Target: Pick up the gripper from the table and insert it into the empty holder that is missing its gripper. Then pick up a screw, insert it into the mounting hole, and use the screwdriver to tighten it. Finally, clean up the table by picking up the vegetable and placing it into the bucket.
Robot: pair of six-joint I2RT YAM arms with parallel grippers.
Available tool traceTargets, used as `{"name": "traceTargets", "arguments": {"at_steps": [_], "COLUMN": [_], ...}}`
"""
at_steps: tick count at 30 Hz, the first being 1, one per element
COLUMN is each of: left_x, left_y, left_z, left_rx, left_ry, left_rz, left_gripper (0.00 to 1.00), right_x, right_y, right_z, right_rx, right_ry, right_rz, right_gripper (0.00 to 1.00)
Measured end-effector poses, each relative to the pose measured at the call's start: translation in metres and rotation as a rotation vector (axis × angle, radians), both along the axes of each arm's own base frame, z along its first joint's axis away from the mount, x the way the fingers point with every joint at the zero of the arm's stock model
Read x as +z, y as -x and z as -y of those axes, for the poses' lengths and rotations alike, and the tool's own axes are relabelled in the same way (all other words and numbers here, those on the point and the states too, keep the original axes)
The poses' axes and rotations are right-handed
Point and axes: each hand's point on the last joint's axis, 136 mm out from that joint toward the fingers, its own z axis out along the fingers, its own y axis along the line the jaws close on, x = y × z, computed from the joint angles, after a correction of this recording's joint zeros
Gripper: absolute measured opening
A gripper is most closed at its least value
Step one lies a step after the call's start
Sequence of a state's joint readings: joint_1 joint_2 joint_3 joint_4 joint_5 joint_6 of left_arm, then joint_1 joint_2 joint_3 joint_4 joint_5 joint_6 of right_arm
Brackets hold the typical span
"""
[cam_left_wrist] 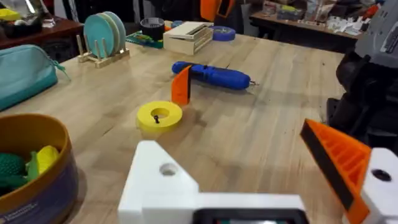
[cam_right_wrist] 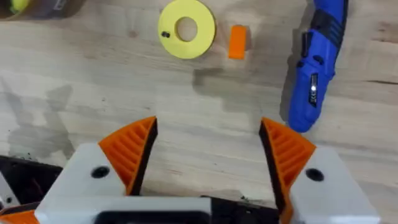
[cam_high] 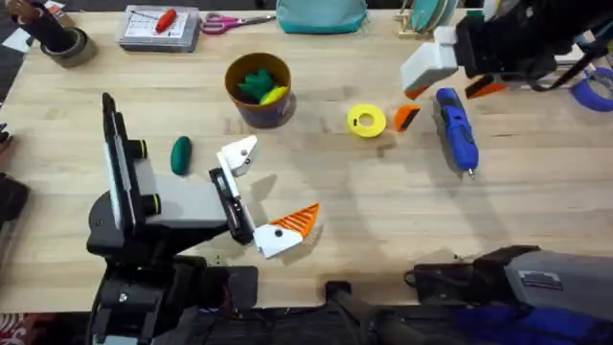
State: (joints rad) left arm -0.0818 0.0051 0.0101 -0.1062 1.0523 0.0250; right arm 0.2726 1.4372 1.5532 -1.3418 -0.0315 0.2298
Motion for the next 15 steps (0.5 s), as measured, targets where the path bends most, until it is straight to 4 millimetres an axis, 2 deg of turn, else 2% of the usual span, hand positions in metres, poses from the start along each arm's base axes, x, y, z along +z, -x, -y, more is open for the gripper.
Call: {"name": "traceTargets", "arguments": {"at_steps": [3,8,15], "left_x": [0.000,0.000,0.000], "left_y": [0.000,0.000,0.000], "left_z": [0.000,0.000,0.000], "left_rx": [0.000,0.000,0.000], "left_ry": [0.000,0.000,0.000], "left_rz": [0.000,0.000,0.000], "left_gripper": [0.985,0.986,0.986], "right_x": [-0.009,-0.036,-0.068], "right_y": [0.005,0.010,0.005], "right_z": [0.005,0.013,0.015], "right_rx": [-0.009,-0.024,-0.030], "right_ry": [0.028,0.064,0.091], "right_rz": [-0.028,-0.081,-0.109], "right_gripper": [0.995,0.995,0.995]}}
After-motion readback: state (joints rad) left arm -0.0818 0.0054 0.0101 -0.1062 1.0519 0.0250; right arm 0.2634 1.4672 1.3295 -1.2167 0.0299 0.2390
